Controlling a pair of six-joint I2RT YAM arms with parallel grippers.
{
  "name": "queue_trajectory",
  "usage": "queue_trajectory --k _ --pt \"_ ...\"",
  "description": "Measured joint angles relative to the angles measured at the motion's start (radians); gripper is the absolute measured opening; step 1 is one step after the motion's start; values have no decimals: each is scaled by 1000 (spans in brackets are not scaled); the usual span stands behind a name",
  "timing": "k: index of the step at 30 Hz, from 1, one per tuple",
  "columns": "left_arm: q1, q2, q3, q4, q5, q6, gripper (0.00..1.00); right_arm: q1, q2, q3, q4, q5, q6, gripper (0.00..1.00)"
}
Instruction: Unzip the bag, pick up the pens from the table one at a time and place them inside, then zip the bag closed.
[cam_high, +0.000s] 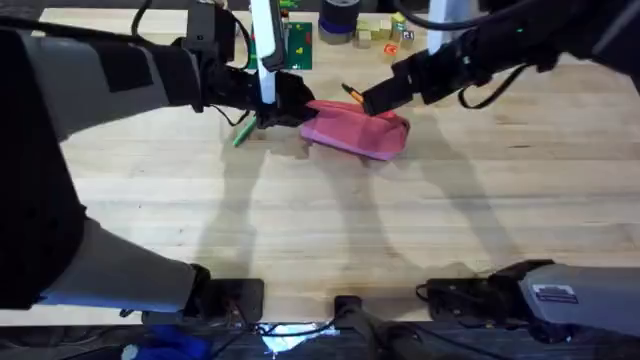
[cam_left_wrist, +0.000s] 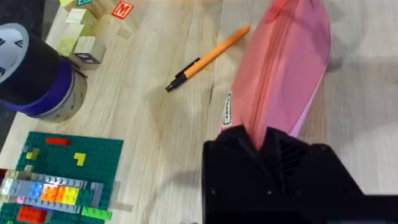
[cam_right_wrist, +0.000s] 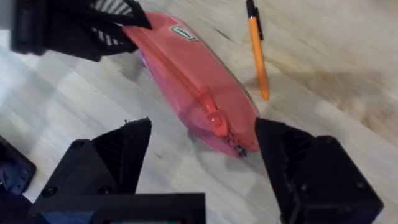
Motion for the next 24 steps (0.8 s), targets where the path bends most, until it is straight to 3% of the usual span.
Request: queue_trajectory --k 10,17,24 --pt "0 0 0 0 0 0 43 0 144 0 6 0 0 995" --pt "0 0 0 0 0 0 43 0 167 0 40 0 0 995" --pt "0 0 0 -2 0 0 43 0 167 0 43 0 0 840"
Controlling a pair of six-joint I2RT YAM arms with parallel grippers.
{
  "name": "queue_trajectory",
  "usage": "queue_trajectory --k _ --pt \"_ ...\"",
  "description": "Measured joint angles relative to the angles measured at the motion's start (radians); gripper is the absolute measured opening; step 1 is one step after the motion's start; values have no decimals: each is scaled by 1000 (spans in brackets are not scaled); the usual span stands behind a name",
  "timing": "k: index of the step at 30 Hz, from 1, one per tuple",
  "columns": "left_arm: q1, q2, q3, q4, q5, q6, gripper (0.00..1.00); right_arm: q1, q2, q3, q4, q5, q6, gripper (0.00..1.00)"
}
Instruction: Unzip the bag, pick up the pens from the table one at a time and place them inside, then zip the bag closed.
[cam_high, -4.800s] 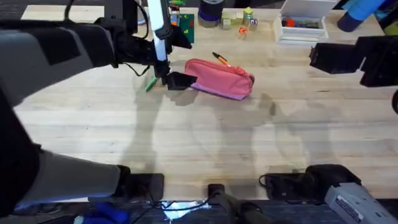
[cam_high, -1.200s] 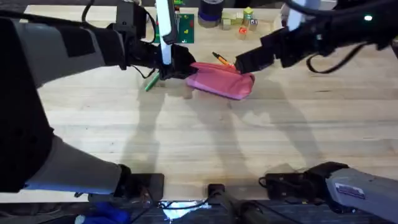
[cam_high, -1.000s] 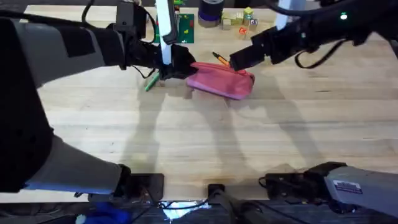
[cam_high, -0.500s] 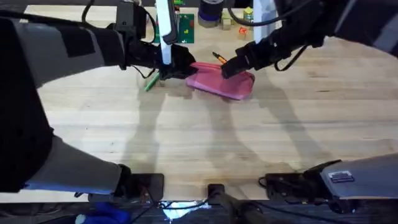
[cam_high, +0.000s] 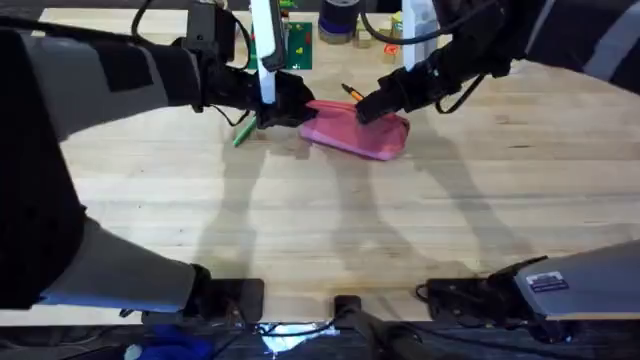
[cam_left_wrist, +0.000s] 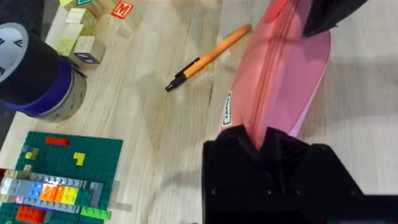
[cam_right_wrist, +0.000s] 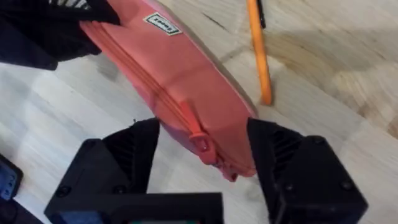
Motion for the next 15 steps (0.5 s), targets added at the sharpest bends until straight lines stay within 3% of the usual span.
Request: queue_trajectory --k 15 --pt "0 0 0 -7 0 0 43 0 -11 0 -1 0 0 641"
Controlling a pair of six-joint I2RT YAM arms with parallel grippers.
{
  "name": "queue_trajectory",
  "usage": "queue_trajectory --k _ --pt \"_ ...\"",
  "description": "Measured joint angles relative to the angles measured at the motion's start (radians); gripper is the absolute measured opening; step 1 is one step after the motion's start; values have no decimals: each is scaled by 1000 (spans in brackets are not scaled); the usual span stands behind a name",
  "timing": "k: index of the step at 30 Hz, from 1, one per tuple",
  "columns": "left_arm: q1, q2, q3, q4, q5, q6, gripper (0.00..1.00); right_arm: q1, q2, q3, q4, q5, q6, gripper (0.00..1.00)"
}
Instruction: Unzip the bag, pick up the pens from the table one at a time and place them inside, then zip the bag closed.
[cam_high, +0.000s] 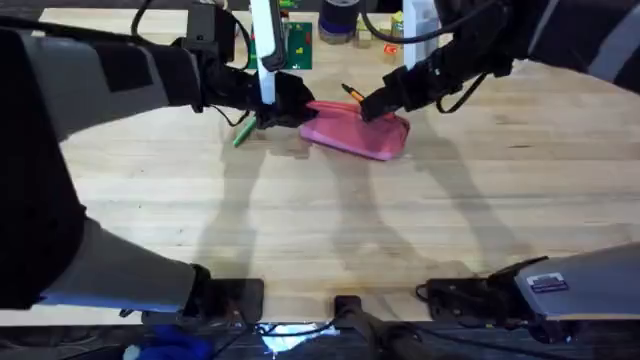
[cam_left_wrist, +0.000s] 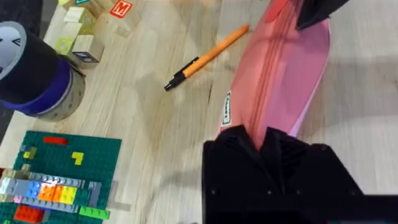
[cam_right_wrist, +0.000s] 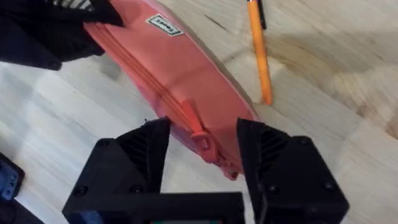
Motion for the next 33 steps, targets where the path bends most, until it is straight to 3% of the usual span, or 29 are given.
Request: queue_trajectory --k 3,9,17,24,33 --pt "0 0 0 0 0 0 42 0 -21 0 0 0 0 614" --pt "0 0 0 0 0 0 42 0 -60 1 -1 0 0 402" --pt "0 0 0 0 0 0 42 0 -60 3 -45 0 0 527" --pt "0 0 0 0 0 0 42 0 -60 3 -44 0 0 527" --pt "0 0 0 0 0 0 42 0 -60 3 -50 0 0 442"
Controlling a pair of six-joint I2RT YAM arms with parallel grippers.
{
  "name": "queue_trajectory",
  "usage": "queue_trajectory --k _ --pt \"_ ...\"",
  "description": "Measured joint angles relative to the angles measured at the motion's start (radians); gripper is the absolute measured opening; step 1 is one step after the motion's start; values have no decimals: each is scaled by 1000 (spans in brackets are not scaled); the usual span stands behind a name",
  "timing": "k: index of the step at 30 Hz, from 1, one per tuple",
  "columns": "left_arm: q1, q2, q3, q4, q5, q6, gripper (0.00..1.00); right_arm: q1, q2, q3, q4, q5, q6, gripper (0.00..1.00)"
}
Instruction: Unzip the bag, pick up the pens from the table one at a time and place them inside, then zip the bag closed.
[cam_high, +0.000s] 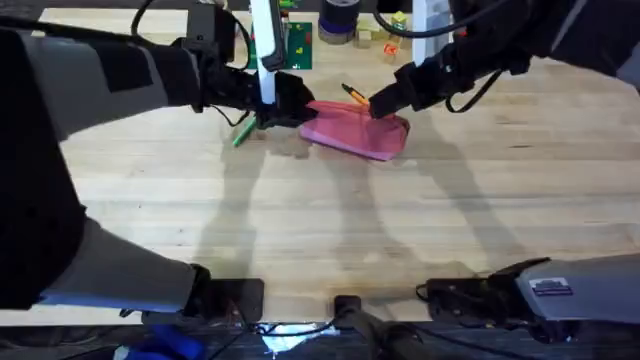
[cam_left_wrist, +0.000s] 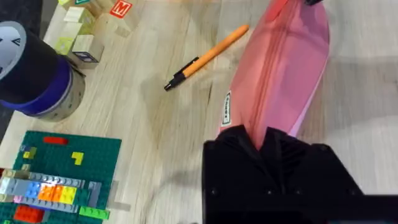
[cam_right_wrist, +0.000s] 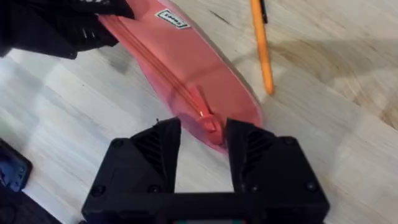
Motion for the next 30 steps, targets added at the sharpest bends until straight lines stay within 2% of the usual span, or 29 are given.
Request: queue_trajectory --k 8,9,11,12,30 --pt "0 0 0 0 0 0 42 0 0 0 -8 1 0 315" --pt "0 0 0 -1 0 0 42 0 0 0 -12 2 -1 279" --pt "0 0 0 -3 0 0 42 0 0 0 -19 8 1 68" --pt "0 0 0 -3 0 0 42 0 0 0 -22 8 0 40" --pt "0 0 0 -2 0 0 42 0 -16 19 2 -4 -26 32"
